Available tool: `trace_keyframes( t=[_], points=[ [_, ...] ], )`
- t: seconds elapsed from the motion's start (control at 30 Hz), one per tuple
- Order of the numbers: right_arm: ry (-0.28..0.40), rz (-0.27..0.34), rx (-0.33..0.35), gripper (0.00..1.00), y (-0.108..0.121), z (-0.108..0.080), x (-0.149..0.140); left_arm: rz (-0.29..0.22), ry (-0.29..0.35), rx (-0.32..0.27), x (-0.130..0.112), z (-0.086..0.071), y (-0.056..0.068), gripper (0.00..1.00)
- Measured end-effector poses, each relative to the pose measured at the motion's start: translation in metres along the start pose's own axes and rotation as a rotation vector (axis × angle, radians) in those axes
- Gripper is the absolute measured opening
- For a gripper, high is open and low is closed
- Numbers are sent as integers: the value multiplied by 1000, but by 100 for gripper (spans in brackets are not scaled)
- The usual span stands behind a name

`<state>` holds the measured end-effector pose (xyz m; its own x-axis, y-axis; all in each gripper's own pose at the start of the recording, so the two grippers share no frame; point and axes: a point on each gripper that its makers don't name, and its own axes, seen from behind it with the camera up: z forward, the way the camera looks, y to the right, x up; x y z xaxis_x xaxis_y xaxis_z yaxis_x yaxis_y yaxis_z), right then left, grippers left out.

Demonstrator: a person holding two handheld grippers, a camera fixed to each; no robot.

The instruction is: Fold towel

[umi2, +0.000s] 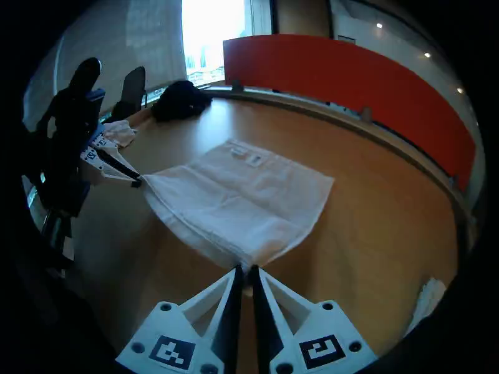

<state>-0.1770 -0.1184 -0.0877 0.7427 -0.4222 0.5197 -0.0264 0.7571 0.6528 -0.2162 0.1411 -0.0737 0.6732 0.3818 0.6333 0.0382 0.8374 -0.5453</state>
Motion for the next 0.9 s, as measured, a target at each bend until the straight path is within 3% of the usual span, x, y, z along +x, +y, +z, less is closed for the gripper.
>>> trace_keyframes(
  t=[0.6,0.9],
  points=[
    [45,-13,1,11,-16,-49,29,-13,8,-13,13,-49,19,12],
    [40,-20,10,11,-23,-66,32,-44,18,-24,16,-68,28,12]
  ],
)
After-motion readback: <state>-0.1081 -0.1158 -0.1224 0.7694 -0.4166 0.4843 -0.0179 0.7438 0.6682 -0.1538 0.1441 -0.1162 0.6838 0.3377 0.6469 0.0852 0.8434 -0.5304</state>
